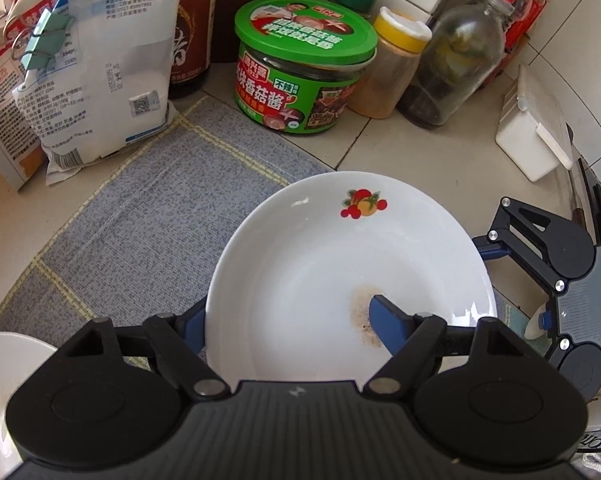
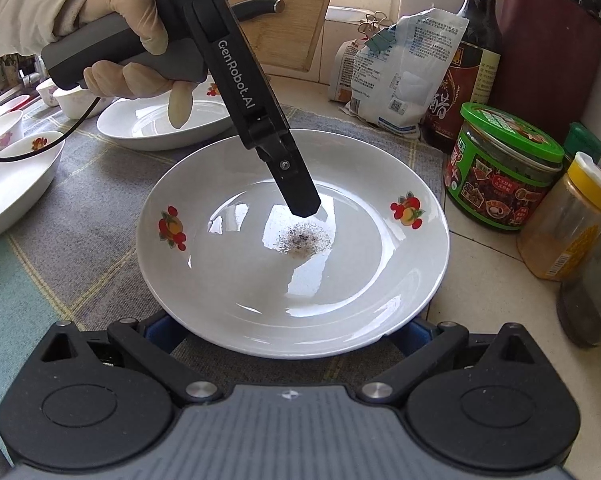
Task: Organize plates and bowls
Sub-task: 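Lower the stained plate onto the mat and open the left tool, then move the left tool back to the large flower-print white plate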
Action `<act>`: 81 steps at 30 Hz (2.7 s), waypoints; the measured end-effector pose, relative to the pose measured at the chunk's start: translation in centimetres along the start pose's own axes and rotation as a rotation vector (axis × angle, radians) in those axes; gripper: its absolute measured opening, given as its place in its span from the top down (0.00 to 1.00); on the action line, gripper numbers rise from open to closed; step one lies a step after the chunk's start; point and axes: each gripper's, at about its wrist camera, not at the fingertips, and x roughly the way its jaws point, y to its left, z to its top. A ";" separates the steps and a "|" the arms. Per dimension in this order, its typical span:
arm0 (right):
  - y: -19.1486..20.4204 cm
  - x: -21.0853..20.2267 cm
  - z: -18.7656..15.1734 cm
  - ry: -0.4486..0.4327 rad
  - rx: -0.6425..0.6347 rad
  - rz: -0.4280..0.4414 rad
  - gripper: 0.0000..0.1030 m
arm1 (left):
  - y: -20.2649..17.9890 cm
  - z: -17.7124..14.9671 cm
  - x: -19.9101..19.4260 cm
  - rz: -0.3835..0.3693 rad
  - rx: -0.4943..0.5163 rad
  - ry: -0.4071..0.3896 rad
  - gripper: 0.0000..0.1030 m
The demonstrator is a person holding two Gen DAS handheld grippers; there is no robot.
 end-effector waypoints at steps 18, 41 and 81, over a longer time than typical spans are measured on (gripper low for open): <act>0.4 -0.7 0.5 0.091 0.012 -0.011 0.00 | -1.2 -0.1 -0.7 0.041 0.061 -0.036 0.20; 7.2 -5.0 0.4 0.022 -0.019 0.016 0.00 | -7.1 -10.5 -15.1 0.238 0.012 -0.481 0.07; 29.0 0.6 1.9 -0.001 -0.051 0.066 0.00 | -3.1 -34.1 -22.7 0.306 -0.353 -0.597 0.06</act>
